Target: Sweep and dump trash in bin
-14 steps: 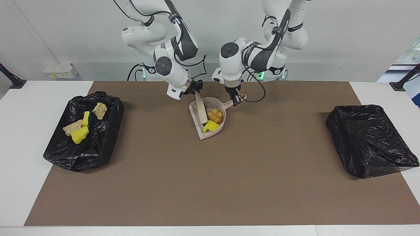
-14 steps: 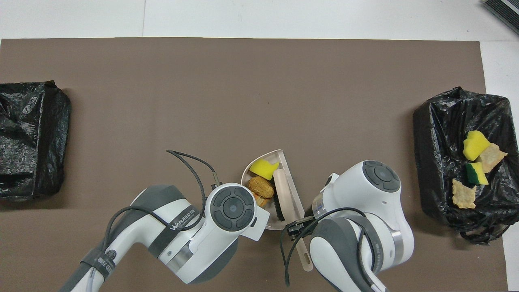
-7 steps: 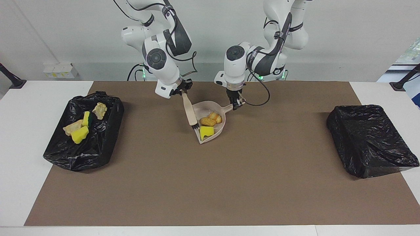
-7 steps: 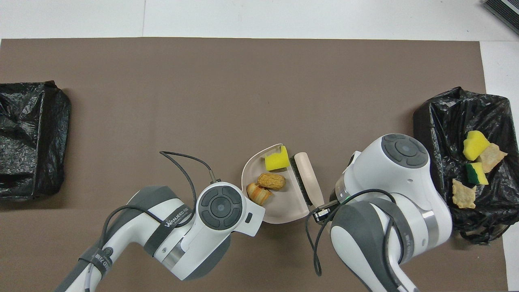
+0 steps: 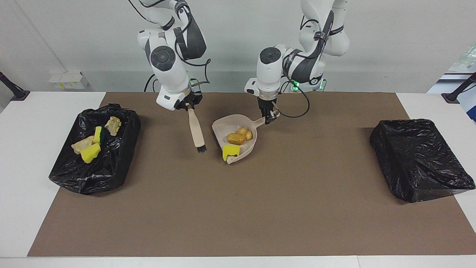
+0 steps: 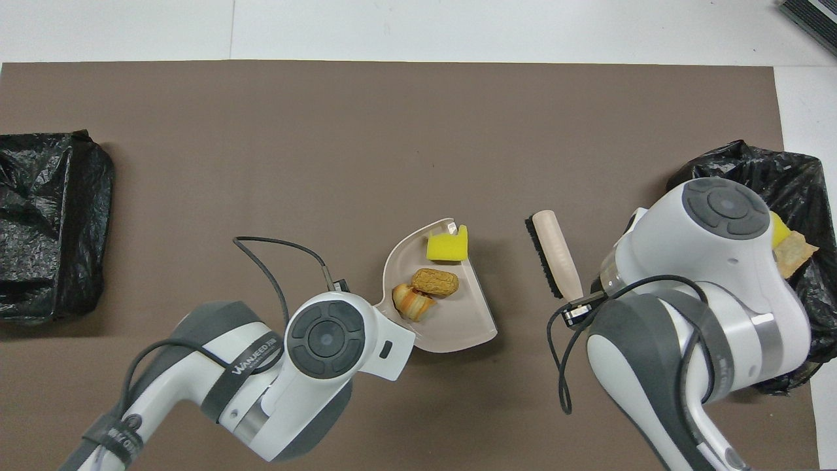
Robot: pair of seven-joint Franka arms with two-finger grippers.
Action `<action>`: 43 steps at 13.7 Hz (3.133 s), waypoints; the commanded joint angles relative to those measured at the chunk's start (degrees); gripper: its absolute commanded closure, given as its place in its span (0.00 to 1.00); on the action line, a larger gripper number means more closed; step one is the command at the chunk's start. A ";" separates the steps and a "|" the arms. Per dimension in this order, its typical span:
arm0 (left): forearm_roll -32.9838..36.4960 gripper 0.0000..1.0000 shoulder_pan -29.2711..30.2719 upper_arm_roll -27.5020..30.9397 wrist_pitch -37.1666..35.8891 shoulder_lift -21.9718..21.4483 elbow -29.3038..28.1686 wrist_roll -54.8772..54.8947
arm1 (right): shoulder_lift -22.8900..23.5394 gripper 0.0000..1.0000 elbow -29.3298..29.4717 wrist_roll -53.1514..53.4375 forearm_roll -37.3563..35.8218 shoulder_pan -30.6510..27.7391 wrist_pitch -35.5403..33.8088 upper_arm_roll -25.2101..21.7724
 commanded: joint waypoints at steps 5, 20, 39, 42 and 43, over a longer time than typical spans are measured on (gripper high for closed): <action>-2.02 1.00 12.98 3.47 -7.17 -13.02 -1.24 32.50 | 1.41 1.00 2.25 -0.28 -3.28 -7.45 -0.44 0.68; -0.01 1.00 54.83 5.24 -16.83 0.92 26.68 72.52 | 3.95 1.00 -0.21 32.42 7.18 22.94 14.06 1.21; 32.69 1.00 59.25 5.06 -6.64 19.84 44.12 71.84 | 7.82 1.00 -8.83 51.76 8.23 40.54 23.47 1.21; 36.71 1.00 57.40 5.06 -8.83 18.18 43.86 71.84 | 8.70 0.12 -6.73 51.49 8.15 40.45 22.16 1.21; 38.21 1.00 56.09 5.15 -9.97 17.56 43.86 71.75 | 8.61 0.00 -5.94 51.32 8.06 40.36 21.28 1.12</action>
